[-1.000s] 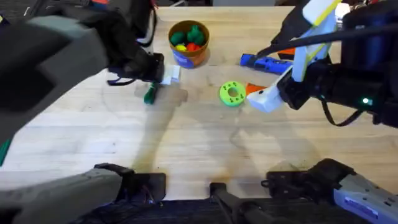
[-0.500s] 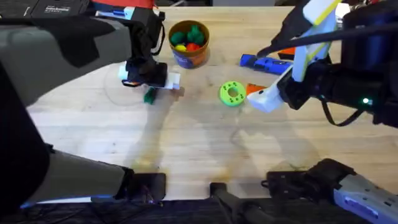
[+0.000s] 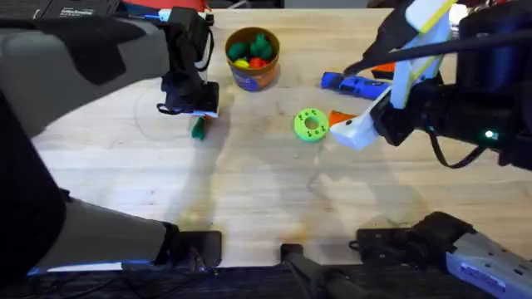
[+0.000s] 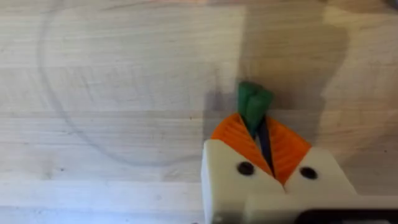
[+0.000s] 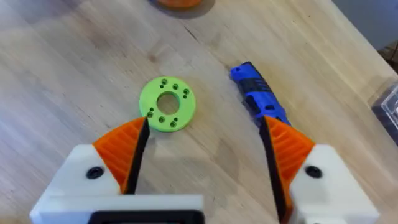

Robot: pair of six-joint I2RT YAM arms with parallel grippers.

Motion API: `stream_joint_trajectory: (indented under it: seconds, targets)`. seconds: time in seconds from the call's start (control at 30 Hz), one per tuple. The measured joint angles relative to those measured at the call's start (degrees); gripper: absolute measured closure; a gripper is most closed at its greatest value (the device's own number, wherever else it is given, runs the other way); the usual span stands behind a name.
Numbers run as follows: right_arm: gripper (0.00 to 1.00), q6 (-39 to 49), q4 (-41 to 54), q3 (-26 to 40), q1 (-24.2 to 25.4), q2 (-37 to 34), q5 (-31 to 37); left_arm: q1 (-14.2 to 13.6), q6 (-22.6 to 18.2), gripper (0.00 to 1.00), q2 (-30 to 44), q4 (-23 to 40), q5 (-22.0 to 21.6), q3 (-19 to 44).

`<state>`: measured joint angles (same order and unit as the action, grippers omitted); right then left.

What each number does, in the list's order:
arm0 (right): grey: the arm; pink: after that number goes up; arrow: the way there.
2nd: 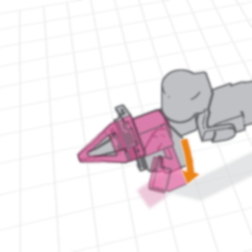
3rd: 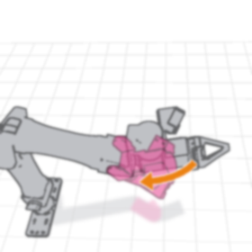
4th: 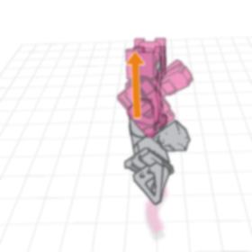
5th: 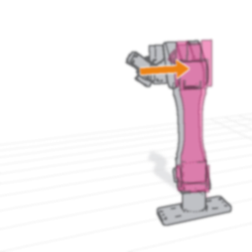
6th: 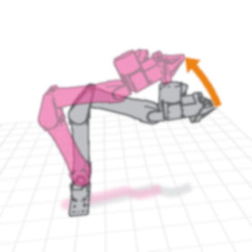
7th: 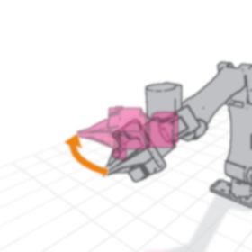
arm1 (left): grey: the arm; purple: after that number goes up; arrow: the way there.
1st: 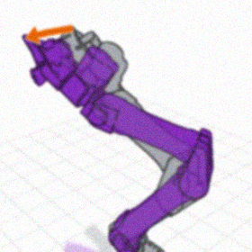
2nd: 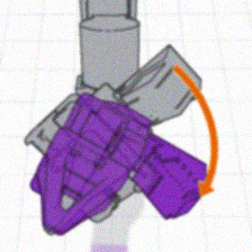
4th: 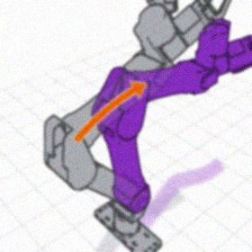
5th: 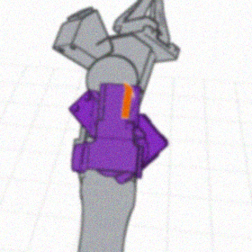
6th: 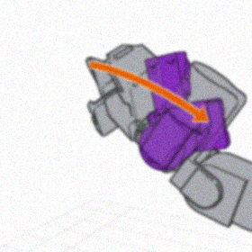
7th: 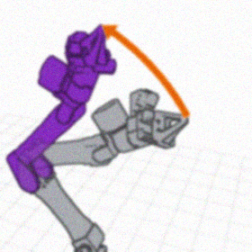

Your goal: Pick up the gripper from the table and insert it into the empty holder that is missing its gripper. Then pick up a screw, insert it into the mounting hole, and use the screwdriver to tighten it. Finally, clean up the table by picking up the vegetable and placing it into the bucket.

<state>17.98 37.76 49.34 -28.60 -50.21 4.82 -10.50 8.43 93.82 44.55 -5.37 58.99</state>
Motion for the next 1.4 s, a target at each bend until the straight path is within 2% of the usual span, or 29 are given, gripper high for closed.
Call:
stream_joint_trajectory:
  seconds: [0.1, 0.17, 0.27, 0.37, 0.47, 0.53, 0.6, 0.7, 0.83, 0.93, 1.07, 1.2, 1.23, 1.27, 1.4]
  targets:
    - [0.008, 0.0, -0.11, 0.0, 0.0, 0.01, 0.0, 0.0, -0.02, 0.979, 0.15, 8.13, 0.02, 5.22]
    - [0.008, 0.0, -0.76, 0.0, 0.0, 0.02, 0.02, 0.07, -0.02, 0.979, 0.24, 14.13, 0.02, 12.08]
    - [0.008, 0.0, -2.26, 0.0, 0.0, 0.02, 0.02, 0.07, -0.01, 0.979, 0.22, 19.75, 0.86, 22.6]
    - [0.008, 0.0, -3.13, 0.0, 0.0, 0.02, 0.02, 0.15, 0.0, 0.98, 0.01, 19.12, 5.58, 31.51]
    - [0.008, 0.0, -3.15, 0.0, 0.0, 0.02, 0.02, -0.31, 0.11, 0.98, -0.94, 13.79, 12.54, 34.11]
    - [0.008, 0.0, -3.17, 0.0, 0.0, 0.02, 0.0, -1.46, 1.36, 0.98, -0.94, 10.58, 15.72, 34.41]
    - [0.008, 0.0, -3.16, 0.0, 0.0, 0.01, 0.02, -2.89, 4.47, 0.98, -0.31, 8.78, 16.77, 34.41]
    - [0.007, 0.0, -3.15, 0.0, 0.0, 0.02, 0.02, -4.65, 11.99, 0.98, 1.49, 7.47, 17.02, 34.41]
    - [0.007, 0.0, -3.15, 0.0, 0.0, 0.02, 0.0, -5.14, 23.52, 0.98, 4.61, 6.71, 17.2, 34.39]
    - [0.007, 0.0, -3.13, 0.0, 0.0, 0.02, 0.0, -5.11, 29.98, 0.98, 6.98, 6.23, 17.18, 34.39]
    - [0.007, 0.0, -3.15, 0.0, 0.0, 0.01, 0.01, -5.29, 34.81, 0.98, 9.88, 4.76, 17.2, 34.37]
    - [0.007, 0.0, -3.15, 0.0, 0.0, 0.01, 0.02, -5.4, 37.07, 0.974, 11.22, 1.76, 17.2, 34.35]
    - [0.007, 0.0, -3.15, 0.0, 0.0, 0.0, 0.0, -5.4, 37.35, 0.953, 11.26, 1.39, 17.2, 34.35]
    - [0.007, 0.0, -3.15, 0.0, 0.0, 0.02, 0.02, -5.4, 37.73, 0.872, 11.23, 1.04, 17.21, 34.35]
    - [0.009, 0.0, -3.15, 0.0, 0.0, 0.02, 0.0, -5.38, 38.38, 0.306, 11.18, 0.91, 17.4, 34.35]
